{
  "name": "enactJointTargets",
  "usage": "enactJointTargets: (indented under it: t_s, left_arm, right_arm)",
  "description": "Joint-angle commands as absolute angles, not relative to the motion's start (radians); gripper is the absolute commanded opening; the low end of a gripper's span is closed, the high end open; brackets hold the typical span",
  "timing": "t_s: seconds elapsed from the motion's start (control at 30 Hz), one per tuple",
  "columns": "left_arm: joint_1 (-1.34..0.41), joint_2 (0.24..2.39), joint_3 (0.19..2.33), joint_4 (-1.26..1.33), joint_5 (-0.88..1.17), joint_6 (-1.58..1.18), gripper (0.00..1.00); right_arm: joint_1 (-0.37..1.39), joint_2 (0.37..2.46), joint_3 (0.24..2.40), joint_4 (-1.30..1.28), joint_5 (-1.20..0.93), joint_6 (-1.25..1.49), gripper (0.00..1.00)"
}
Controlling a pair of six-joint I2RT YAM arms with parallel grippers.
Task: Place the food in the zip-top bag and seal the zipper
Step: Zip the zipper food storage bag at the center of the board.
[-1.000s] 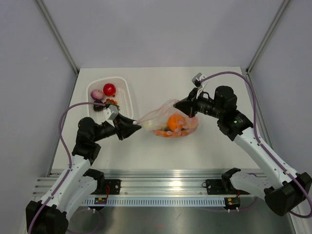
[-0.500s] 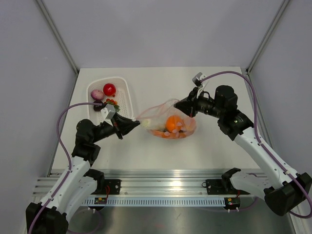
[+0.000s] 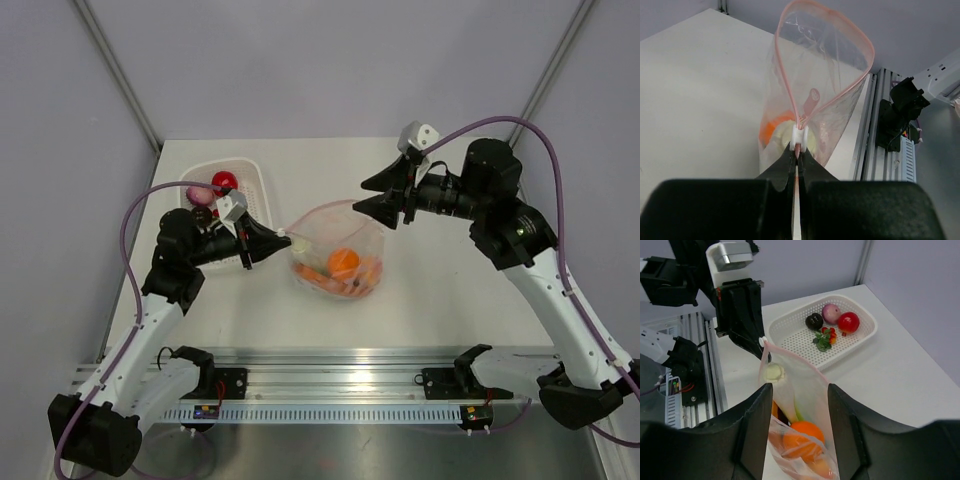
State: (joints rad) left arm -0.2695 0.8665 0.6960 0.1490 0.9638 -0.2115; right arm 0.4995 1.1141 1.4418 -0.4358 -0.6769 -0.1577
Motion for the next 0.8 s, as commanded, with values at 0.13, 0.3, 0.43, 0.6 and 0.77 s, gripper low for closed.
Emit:
enactJointTargets:
  t_s: [0.13, 0.3, 0.43, 0.6, 0.77]
  left_arm:
    - [-0.267, 0.877, 0.804, 0.011, 1.080, -0.077, 0.00]
    - [-0.267, 0.876, 0.824, -0.035, 1.114, -0.048, 0.00]
    - [-0.267, 0.874, 0.836, -0.048, 1.120, -0.041, 0.00]
    - [-0.267, 0.874, 0.836, -0.045, 1.123, -0.038, 0.00]
    - [-0.267, 0.879, 0.836, -0.022, 1.123, -0.049, 0.00]
  right_arm:
    - [0.737, 1.339, 1.633, -0.598, -0.670, -0.394, 0.54]
    - [0.795, 1.478, 1.765, -0.678, -0.713, -0.452, 0.53]
    - [0.808, 1.538, 1.825, -0.716, -0.739, -0.488, 0.51]
    - [0.815, 1.617, 1.890, -0.802, -0.772, -0.531, 0.51]
    - [0.828, 1.646, 1.902, -0.808, -0.804, -0.531, 0.50]
